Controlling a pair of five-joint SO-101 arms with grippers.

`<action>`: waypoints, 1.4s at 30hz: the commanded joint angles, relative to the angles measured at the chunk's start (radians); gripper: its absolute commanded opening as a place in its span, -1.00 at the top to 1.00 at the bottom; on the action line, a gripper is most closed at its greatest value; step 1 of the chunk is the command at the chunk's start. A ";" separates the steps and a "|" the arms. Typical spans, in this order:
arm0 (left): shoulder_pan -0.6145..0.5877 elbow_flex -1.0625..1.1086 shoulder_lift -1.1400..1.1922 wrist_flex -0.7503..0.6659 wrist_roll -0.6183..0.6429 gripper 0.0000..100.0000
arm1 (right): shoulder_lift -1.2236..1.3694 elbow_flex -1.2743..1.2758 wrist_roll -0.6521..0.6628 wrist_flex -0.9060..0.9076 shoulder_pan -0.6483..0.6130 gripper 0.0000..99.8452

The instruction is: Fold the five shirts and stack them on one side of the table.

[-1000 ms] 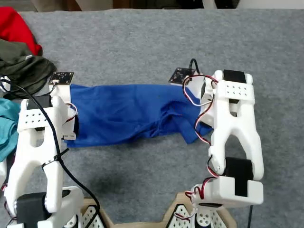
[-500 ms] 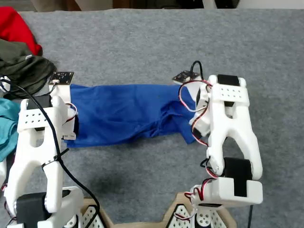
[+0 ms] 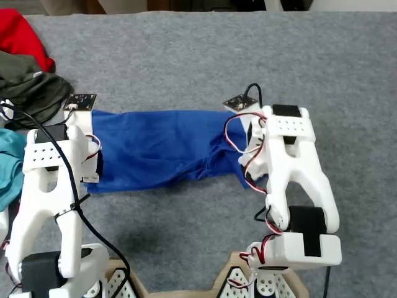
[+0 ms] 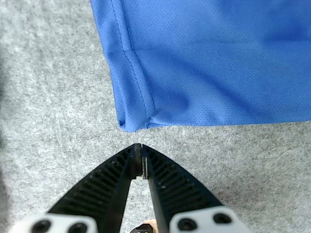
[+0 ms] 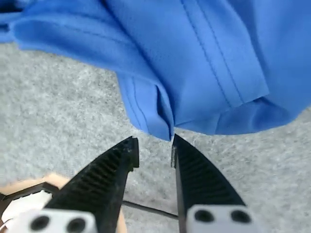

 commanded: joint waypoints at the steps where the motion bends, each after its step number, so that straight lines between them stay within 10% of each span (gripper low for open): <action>1: -0.002 -0.008 -0.031 -0.014 -0.006 0.96 | 0.002 0.041 -0.008 -0.044 -0.010 0.73; 28: -0.008 -0.003 -0.028 -0.031 -0.006 0.96 | -0.007 0.059 -0.011 -0.115 -0.005 0.99; 42: -0.008 -0.003 -0.028 -0.029 -0.006 0.96 | 0.001 -0.409 -0.025 0.135 0.039 0.99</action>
